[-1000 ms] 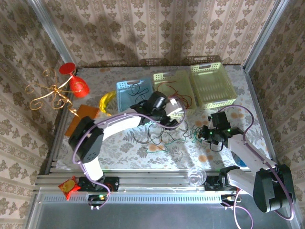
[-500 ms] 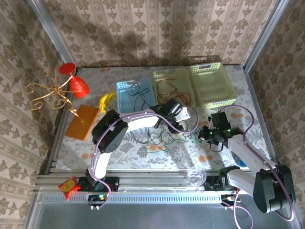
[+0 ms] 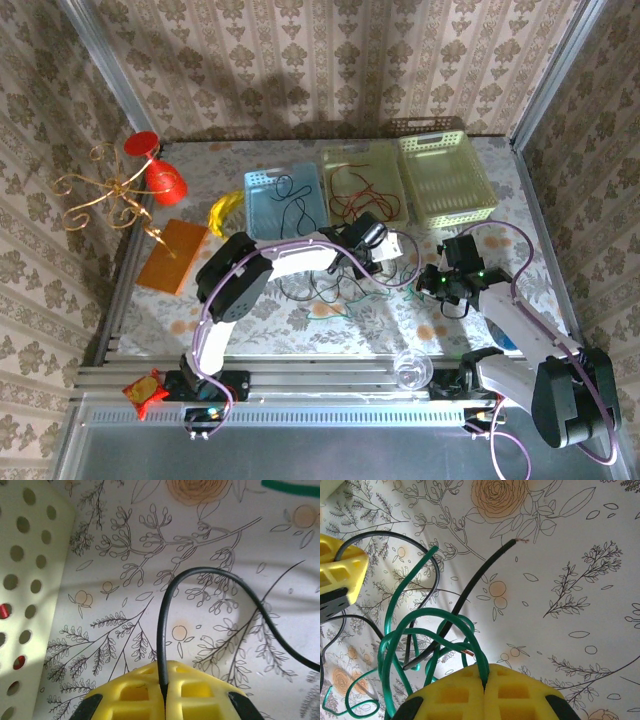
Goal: Untangle the cables
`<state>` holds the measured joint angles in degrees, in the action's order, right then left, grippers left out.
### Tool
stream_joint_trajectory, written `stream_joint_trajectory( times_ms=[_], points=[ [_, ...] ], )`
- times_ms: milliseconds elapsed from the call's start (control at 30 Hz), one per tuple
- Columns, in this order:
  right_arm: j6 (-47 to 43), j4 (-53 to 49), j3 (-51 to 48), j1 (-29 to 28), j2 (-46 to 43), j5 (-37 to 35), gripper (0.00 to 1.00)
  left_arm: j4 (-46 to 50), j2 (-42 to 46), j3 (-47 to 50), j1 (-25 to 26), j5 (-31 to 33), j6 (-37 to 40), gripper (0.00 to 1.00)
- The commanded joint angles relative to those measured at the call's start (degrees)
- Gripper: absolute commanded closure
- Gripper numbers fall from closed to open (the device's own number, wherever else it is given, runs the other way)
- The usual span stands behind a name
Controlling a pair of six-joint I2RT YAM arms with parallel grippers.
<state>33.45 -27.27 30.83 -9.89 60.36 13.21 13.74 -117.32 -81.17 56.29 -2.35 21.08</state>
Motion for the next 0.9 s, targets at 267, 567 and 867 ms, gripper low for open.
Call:
stream_joint_trajectory(
  times_ms=[267,567,867],
  points=[
    [1.4,-0.1,-0.3,0.4,-0.2,-2.3,1.00,-9.5,22.0,1.6,-0.8,-2.8,-9.9,1.00],
    [1.8,0.2,-1.0,0.4,-0.8,-2.4,1.00,-14.2,32.5,6.6,-12.0,-1.7,-20.0,1.00],
    [2.0,1.2,-1.2,0.4,-0.8,-1.7,1.00,-18.7,33.2,12.8,-24.3,2.0,-23.8,1.00]
  ],
)
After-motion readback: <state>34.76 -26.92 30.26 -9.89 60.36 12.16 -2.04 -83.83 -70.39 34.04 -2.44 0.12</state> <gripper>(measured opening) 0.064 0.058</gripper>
